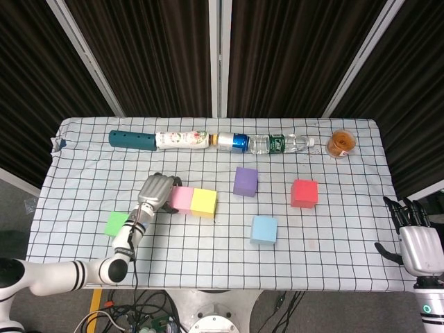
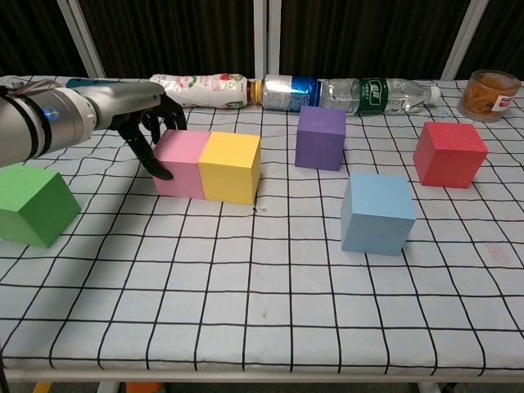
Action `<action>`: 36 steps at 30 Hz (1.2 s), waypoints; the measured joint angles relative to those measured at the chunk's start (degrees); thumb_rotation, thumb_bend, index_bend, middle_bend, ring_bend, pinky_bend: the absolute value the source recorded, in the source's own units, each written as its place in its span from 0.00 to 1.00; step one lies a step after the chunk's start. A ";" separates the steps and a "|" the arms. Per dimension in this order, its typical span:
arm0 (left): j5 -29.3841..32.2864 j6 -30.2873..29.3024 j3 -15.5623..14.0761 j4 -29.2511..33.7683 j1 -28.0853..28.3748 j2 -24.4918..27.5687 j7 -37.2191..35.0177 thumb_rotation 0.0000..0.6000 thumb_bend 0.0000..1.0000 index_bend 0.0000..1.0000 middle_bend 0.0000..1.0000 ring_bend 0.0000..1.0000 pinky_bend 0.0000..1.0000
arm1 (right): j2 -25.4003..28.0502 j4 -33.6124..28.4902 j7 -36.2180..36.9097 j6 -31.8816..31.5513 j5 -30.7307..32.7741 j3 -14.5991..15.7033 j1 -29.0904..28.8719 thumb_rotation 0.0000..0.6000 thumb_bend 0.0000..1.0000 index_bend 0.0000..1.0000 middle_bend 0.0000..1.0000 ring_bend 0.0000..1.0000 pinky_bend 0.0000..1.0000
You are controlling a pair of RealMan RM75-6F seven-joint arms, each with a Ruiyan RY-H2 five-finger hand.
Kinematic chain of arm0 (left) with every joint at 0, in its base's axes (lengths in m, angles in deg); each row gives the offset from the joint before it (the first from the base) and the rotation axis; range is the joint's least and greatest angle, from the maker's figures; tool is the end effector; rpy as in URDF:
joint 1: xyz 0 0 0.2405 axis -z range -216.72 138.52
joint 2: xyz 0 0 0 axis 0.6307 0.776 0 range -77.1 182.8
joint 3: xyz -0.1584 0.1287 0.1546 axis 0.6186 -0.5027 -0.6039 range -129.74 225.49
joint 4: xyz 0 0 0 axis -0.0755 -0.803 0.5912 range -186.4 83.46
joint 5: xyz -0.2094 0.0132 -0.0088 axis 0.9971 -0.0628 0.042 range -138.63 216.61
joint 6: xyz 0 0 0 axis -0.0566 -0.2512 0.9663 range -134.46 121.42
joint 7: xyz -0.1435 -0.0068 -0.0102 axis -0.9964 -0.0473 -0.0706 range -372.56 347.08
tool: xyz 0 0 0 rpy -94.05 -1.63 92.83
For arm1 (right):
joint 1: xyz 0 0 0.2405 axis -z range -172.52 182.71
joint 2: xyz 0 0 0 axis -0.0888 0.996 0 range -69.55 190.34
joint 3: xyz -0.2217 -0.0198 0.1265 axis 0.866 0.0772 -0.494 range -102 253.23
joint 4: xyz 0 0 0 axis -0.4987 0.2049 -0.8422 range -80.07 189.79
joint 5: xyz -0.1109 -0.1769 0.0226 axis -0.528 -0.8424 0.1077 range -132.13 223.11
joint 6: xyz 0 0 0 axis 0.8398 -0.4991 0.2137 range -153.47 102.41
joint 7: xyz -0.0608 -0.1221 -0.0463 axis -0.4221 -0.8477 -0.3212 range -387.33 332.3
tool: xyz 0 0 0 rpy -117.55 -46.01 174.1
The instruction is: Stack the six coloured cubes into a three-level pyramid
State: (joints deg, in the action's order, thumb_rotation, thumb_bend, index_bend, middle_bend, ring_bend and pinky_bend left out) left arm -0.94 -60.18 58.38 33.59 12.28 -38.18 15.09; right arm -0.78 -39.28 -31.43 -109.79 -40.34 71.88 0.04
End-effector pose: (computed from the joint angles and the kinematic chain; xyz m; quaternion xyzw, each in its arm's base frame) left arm -0.1299 0.3637 -0.0343 -0.7196 -0.4529 -0.3109 0.4248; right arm -0.3076 -0.1851 0.1730 0.6102 -0.3598 0.3657 0.6037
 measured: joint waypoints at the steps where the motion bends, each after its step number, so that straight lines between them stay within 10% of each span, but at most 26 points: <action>1: 0.00 -0.03 -0.03 -0.04 0.02 -0.05 0.08 1.00 0.10 0.41 0.44 0.40 0.25 | -0.03 0.05 0.05 -0.02 0.00 -0.01 0.01 1.00 0.10 0.01 0.15 0.02 0.07; 20: 1.12 -0.11 0.00 0.43 0.47 -0.31 0.93 1.00 0.09 0.25 0.28 0.39 0.24 | -0.16 0.45 0.53 -0.15 -0.02 -0.07 0.11 1.00 0.12 0.01 0.15 0.02 0.07; 36: -2.29 0.68 0.50 7.40 -1.63 6.00 -4.20 1.00 0.08 0.13 0.12 0.06 0.16 | 0.78 -0.49 0.93 2.65 0.69 -0.65 -1.47 1.00 0.12 0.01 0.15 0.02 0.07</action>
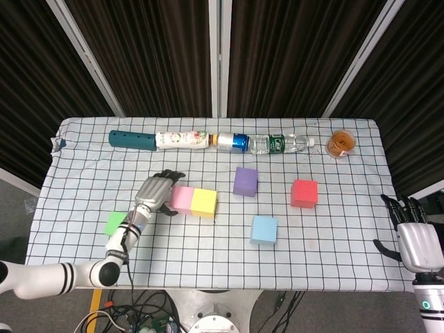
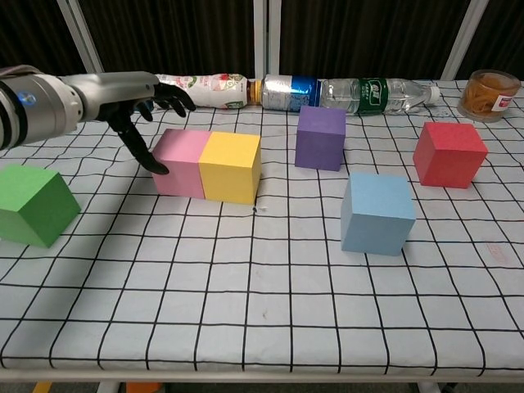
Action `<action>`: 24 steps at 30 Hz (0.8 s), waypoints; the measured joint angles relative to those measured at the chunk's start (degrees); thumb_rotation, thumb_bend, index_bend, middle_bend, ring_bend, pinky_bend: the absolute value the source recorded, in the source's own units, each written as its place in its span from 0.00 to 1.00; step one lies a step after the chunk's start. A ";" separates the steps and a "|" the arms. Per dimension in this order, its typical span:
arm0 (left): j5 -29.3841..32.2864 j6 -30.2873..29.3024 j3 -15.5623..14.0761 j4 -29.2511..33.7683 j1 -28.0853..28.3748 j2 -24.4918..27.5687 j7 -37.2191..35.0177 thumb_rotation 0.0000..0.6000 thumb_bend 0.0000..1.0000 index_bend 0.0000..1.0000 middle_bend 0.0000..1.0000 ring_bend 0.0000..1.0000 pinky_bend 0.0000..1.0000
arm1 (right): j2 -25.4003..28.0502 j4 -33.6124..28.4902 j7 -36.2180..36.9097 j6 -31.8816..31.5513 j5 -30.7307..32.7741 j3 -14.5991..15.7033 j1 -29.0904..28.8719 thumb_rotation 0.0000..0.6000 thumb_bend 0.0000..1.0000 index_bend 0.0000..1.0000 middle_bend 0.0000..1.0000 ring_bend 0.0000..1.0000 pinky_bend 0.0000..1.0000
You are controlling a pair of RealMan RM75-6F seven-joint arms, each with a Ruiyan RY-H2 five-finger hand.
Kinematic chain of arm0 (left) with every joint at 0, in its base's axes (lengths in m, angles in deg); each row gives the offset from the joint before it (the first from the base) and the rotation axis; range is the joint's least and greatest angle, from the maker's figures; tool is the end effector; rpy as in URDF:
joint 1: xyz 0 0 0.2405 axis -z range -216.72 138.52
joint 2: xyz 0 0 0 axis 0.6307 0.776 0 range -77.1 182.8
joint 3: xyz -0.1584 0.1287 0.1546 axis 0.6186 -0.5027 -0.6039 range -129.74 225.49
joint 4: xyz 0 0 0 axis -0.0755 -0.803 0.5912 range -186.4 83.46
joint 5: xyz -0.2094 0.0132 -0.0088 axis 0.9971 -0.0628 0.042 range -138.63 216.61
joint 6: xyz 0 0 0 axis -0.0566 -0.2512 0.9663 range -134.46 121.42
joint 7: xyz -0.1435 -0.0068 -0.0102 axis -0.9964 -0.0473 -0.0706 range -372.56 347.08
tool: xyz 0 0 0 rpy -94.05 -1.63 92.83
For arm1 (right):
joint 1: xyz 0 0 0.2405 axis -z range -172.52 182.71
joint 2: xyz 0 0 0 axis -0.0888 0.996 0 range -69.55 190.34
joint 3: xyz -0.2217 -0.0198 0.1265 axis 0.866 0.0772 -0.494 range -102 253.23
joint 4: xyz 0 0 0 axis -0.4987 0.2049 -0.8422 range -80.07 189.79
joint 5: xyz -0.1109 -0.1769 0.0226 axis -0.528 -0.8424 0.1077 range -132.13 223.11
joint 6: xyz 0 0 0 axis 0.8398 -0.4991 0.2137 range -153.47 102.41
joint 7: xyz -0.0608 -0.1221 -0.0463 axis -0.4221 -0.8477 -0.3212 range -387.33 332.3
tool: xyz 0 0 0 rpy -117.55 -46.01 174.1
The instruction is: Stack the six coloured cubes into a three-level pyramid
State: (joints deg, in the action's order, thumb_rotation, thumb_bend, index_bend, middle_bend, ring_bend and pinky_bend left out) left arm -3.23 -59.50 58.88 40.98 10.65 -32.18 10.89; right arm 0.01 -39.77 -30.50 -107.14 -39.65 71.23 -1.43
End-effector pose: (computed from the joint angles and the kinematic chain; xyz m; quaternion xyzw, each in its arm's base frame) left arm -0.1255 0.3543 -0.0098 -0.7129 -0.4720 -0.3337 0.3971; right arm -0.3052 -0.1952 0.1727 0.6164 -0.3681 0.3650 0.5928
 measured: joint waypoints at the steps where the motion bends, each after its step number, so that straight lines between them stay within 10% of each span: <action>1: -0.87 -0.08 0.04 0.63 -0.42 0.91 -0.71 1.00 0.08 0.13 0.12 0.06 0.15 | 0.07 -0.02 0.50 0.77 0.17 -0.10 -0.39 1.00 0.13 0.01 0.15 0.02 0.07; 24: -23.46 -9.46 -3.95 3.71 -15.75 19.80 -18.46 1.00 0.08 0.22 0.12 0.06 0.13 | -14.15 8.42 7.16 32.52 15.33 -11.33 -28.89 1.00 0.02 0.05 0.18 0.04 0.12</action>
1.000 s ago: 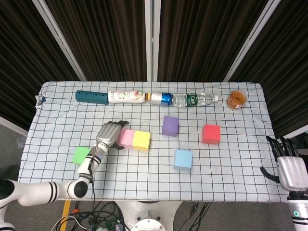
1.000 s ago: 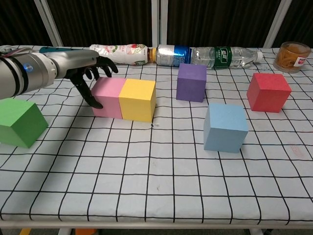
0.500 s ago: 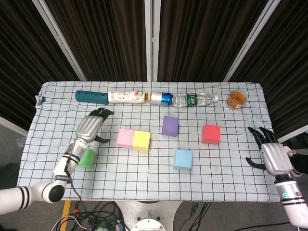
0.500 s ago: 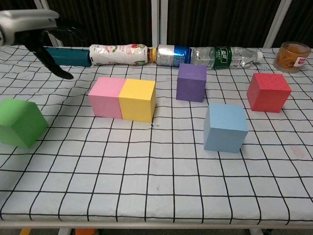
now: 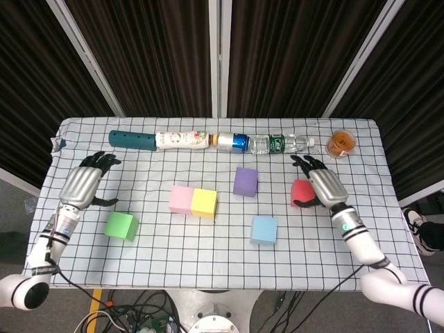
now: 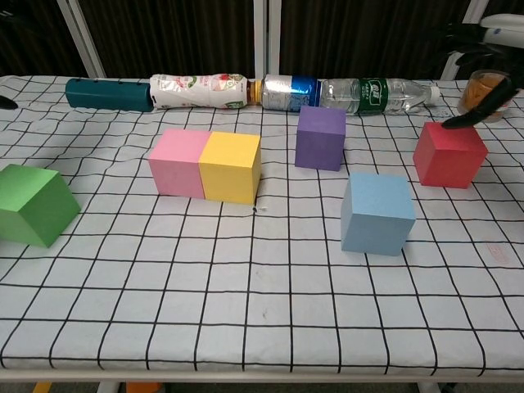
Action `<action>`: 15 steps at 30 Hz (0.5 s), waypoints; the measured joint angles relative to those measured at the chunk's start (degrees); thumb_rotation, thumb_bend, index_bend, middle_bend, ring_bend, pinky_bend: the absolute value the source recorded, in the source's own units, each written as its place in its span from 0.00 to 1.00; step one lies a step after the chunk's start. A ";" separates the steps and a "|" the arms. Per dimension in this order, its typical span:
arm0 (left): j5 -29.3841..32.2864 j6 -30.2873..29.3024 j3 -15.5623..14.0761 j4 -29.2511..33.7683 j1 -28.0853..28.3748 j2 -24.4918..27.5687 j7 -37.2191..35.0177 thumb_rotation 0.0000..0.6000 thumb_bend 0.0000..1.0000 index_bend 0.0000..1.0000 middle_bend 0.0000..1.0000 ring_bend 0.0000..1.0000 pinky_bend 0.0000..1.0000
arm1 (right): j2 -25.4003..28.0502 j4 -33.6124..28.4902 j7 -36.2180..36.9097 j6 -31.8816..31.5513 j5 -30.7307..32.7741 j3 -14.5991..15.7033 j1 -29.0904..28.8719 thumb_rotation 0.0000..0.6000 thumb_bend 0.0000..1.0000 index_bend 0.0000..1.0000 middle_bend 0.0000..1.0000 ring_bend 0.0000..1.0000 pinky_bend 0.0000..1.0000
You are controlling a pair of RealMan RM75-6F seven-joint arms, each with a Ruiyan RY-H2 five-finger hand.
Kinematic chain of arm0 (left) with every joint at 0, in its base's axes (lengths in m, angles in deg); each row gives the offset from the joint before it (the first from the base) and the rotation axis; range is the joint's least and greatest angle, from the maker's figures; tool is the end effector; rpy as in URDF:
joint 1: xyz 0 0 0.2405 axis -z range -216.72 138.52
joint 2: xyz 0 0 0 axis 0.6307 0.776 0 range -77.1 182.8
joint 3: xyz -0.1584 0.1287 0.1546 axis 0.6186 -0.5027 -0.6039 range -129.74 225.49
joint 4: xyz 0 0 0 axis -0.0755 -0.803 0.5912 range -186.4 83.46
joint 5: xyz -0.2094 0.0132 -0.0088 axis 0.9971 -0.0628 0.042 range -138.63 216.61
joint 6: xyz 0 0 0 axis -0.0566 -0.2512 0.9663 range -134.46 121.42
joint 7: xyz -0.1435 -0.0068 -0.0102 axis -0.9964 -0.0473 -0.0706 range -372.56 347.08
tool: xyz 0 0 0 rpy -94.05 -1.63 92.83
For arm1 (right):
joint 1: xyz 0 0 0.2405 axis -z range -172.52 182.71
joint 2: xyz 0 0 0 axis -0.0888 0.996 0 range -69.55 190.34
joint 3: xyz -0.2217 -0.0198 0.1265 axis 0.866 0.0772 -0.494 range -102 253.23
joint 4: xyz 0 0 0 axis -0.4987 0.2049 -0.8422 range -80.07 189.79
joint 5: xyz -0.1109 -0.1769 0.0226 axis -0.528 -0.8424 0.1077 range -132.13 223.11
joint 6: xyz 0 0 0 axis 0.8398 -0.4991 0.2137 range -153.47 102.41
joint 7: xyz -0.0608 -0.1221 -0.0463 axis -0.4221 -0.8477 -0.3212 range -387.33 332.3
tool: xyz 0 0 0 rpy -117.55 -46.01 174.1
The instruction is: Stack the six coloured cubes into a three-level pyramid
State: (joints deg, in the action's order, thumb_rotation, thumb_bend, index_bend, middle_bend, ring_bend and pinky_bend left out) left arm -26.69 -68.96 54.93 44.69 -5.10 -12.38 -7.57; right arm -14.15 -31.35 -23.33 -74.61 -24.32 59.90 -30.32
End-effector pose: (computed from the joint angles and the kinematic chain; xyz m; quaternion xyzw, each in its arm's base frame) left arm -0.2177 0.3277 0.1173 -0.6654 -0.4140 -0.3852 0.4873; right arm -0.1990 -0.3623 0.0713 0.6631 -0.4716 0.4147 0.4073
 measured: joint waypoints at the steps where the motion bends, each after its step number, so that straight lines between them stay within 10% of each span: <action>1: -0.21 0.06 -0.01 0.07 -0.09 0.12 -0.17 1.00 0.08 0.22 0.12 0.06 0.13 | -1.19 0.88 -0.56 0.83 1.24 -0.42 -1.14 1.00 0.01 0.05 0.18 0.04 0.12; 15: -2.91 1.95 0.02 1.57 -0.67 1.16 -1.92 1.00 0.07 0.22 0.12 0.06 0.13 | -19.21 18.22 -3.74 6.88 11.93 -3.54 -12.08 1.00 0.01 0.18 0.28 0.04 0.12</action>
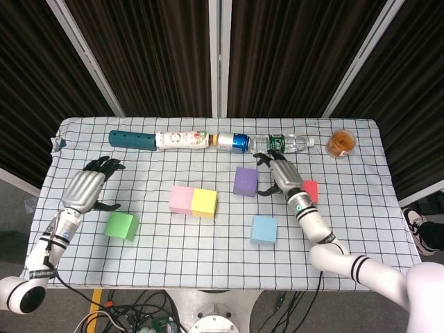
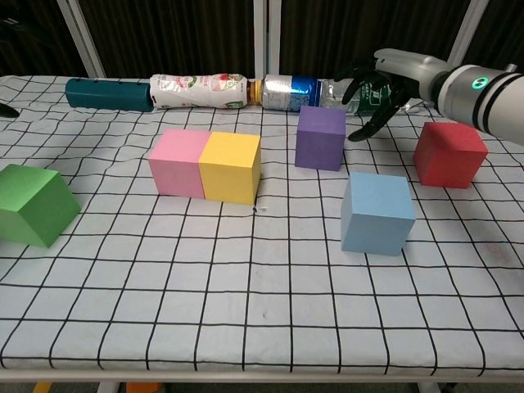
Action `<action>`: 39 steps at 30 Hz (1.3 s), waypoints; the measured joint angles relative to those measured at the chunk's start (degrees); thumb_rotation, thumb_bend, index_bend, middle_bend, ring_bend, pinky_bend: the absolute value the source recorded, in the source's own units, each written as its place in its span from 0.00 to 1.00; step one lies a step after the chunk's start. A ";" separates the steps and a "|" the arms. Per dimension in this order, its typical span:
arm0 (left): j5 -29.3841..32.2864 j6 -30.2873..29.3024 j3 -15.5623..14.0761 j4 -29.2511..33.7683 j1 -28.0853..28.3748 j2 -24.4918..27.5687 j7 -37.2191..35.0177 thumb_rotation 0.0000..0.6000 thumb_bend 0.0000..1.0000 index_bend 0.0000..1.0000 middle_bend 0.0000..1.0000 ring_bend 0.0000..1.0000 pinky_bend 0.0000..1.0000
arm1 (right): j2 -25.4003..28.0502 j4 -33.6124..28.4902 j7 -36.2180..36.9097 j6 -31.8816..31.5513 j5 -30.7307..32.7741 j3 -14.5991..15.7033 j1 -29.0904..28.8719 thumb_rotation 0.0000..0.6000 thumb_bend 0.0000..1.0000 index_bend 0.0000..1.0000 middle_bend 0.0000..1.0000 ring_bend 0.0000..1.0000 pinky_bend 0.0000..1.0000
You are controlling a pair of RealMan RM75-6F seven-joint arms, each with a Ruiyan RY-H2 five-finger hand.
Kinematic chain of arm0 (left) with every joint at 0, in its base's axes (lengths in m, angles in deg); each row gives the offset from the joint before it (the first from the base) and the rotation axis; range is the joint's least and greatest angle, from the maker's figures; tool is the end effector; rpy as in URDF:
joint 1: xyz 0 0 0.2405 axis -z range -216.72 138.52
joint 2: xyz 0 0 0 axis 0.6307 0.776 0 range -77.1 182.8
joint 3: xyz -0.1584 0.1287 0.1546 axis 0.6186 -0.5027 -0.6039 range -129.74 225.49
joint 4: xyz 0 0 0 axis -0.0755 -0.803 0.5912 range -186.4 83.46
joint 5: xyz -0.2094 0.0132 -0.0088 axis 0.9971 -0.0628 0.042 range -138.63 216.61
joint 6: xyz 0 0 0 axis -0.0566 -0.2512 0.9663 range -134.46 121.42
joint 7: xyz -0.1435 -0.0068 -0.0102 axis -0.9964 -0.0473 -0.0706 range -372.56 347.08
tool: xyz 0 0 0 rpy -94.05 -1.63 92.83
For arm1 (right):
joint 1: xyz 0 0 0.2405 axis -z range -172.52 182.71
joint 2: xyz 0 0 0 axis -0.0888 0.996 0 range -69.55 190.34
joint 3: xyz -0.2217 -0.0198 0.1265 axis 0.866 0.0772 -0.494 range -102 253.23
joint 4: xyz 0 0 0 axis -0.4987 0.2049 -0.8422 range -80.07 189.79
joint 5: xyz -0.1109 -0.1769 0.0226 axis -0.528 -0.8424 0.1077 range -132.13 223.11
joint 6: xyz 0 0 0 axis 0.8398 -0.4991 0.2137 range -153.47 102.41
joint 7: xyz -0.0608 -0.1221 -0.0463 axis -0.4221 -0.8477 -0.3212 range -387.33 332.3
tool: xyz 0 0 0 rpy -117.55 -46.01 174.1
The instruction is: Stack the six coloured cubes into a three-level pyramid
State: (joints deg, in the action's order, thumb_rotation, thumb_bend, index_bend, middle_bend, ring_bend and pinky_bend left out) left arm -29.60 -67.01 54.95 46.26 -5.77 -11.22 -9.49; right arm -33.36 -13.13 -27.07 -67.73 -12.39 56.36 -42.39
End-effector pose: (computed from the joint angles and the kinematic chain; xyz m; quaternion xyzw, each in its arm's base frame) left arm -0.2131 0.3207 0.1147 -0.6789 -0.4204 -0.3856 0.4622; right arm -0.1509 -0.4129 -0.0186 0.6457 -0.5194 0.4103 0.3806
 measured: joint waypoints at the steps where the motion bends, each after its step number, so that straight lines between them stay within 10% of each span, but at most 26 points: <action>1: -0.14 0.07 0.03 0.05 -0.02 0.04 -0.14 1.00 0.07 0.22 0.12 0.06 0.13 | -0.97 0.99 0.18 0.15 0.18 -0.11 -0.46 1.00 0.01 0.18 0.28 0.04 0.12; 15: -1.42 1.44 0.28 0.18 -0.70 1.09 -2.96 1.00 0.07 0.22 0.12 0.06 0.13 | -8.60 9.20 3.69 -0.53 -1.01 -0.90 -3.65 1.00 0.18 0.29 0.42 0.12 0.14; 39: -2.39 2.67 0.77 0.23 -1.16 1.81 -5.23 1.00 0.07 0.21 0.12 0.06 0.13 | 0.20 -14.29 -6.25 -5.48 0.13 3.77 0.31 1.00 0.18 0.30 0.41 0.12 0.14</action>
State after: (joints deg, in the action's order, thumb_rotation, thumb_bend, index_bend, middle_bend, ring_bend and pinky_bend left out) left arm -31.99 -64.33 55.73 46.49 -6.93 -9.41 -14.71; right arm -33.16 -27.42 -33.33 -73.21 -12.26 60.13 -42.08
